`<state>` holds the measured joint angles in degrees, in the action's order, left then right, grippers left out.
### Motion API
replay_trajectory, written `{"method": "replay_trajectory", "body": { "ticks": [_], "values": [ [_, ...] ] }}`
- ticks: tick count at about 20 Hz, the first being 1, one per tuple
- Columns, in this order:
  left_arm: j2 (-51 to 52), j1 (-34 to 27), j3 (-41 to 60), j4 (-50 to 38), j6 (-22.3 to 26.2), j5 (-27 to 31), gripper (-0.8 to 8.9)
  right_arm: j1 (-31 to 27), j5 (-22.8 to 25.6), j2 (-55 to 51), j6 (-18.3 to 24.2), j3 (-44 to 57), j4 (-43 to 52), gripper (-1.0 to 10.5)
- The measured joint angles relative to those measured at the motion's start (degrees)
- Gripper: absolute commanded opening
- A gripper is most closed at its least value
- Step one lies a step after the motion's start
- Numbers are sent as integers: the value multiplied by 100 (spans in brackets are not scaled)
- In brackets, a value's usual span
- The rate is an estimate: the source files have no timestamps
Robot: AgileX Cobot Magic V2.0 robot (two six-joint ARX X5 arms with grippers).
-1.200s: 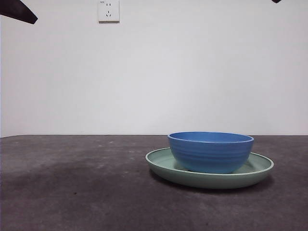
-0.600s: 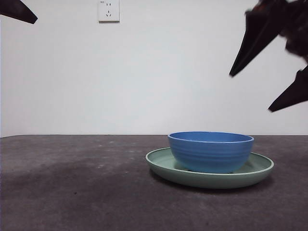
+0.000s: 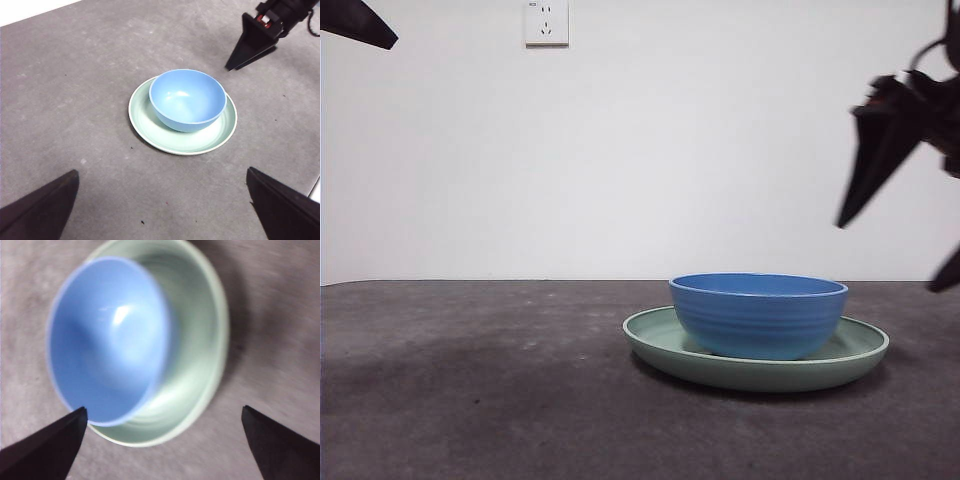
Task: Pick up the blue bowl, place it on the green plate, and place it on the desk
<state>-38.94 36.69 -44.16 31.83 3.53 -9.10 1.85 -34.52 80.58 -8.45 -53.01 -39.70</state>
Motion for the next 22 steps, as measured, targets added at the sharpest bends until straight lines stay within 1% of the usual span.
{"method": "replay_trajectory", "body": {
  "ticks": [2,4,7,9,12,18,22],
  "values": [
    [0,2,0,-2,0,0,560,-334,7,4,105,0,-186,480],
    [0,0,0,-2,0,0,560,-483,20,79,251,-2,-219,478],
    [0,0,0,0,0,0,560,-437,7,376,376,-11,-203,464],
    [0,0,0,0,0,-2,560,-378,20,710,422,-11,-118,417],
    [0,0,0,0,0,-2,560,-361,9,1051,503,-11,37,399],
    [0,0,0,0,0,0,560,-63,4,1290,553,-11,584,275],
    [0,0,0,0,0,0,560,98,7,1290,549,-11,813,263]
  ]
}}
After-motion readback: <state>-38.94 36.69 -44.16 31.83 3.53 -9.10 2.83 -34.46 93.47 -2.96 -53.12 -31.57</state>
